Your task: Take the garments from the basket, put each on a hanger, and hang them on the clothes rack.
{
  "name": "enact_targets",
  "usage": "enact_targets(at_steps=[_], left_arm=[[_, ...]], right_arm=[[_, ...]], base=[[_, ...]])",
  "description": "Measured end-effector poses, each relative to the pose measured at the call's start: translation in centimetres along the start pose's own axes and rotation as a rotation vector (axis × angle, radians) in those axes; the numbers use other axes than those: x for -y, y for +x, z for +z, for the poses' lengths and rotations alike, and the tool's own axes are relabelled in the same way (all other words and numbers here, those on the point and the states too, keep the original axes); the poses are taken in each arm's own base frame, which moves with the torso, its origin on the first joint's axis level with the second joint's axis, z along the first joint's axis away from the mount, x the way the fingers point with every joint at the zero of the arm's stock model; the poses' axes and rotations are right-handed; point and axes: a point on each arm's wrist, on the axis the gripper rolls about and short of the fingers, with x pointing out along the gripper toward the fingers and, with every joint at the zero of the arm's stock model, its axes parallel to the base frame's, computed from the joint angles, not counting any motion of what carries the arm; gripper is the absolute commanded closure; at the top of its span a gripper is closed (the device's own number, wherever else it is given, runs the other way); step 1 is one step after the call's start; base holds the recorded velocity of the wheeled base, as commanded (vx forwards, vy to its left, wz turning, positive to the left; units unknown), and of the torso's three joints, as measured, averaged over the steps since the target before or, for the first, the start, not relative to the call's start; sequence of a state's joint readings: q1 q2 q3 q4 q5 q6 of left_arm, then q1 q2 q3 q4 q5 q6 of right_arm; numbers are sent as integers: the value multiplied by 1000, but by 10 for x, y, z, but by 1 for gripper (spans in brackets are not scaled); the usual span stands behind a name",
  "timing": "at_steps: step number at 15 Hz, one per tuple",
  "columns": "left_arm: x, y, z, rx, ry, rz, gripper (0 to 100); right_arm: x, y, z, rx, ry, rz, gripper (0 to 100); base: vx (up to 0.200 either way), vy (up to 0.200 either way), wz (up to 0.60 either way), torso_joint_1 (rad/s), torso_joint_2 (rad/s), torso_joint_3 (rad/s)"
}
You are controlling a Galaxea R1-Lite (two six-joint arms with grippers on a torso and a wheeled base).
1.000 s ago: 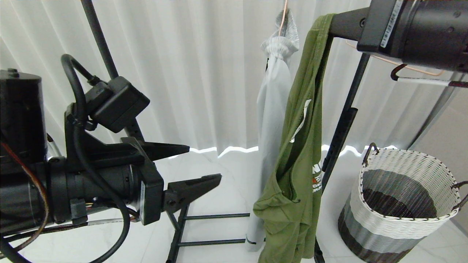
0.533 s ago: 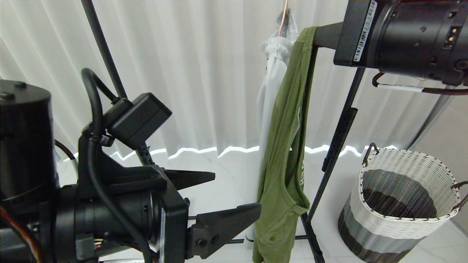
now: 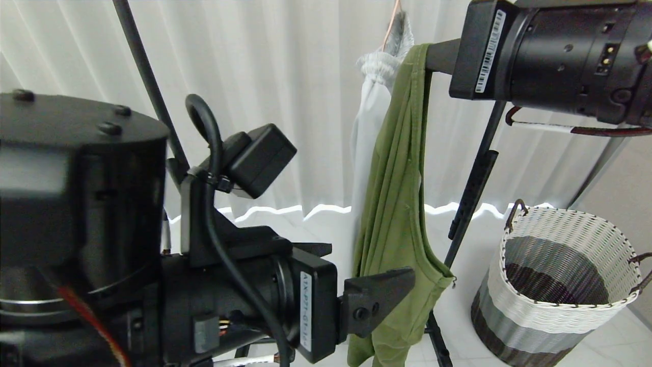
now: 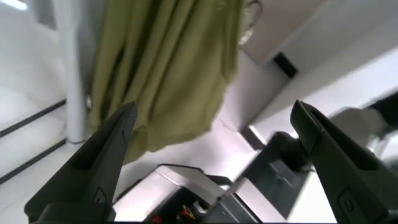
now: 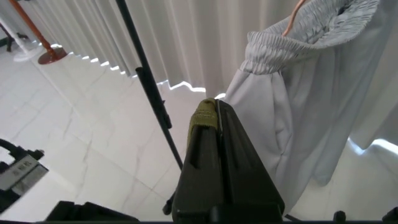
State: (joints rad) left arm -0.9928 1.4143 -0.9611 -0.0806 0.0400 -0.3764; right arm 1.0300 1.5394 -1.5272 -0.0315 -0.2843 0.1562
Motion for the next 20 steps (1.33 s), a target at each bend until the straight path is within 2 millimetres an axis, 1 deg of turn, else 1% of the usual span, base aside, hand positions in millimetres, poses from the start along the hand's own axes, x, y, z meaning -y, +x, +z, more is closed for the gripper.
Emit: enact_targets(at_steps=[2,5,8,13,17,20], left_arm=[[0,13,0,10,2,90,0],[-1,26,-1,3,-47,125,0],[-2,29,0,7,-97,139,0],[-28,41,4,30,-125,289,0],[-37,45,-3,15,-123,357,0],[-40,40,-10,5,-121,378,0]], right_arm=[[-1,3,-3,-8,-1,3,100],[-5,11,-7,-9,0,13,100],[-9,19,-12,-18,-3,18,100],[-15,26,-12,-15,0,30,100],[-16,28,-13,-18,2,28,100],[-15,28,-14,-20,2,22,100]], base=[[0,0,0,0,0,0],[0,0,0,0,0,0],[0,0,0,0,0,0],[0,0,0,0,0,0],[0,0,0,0,0,0],[0,0,0,0,0,0]])
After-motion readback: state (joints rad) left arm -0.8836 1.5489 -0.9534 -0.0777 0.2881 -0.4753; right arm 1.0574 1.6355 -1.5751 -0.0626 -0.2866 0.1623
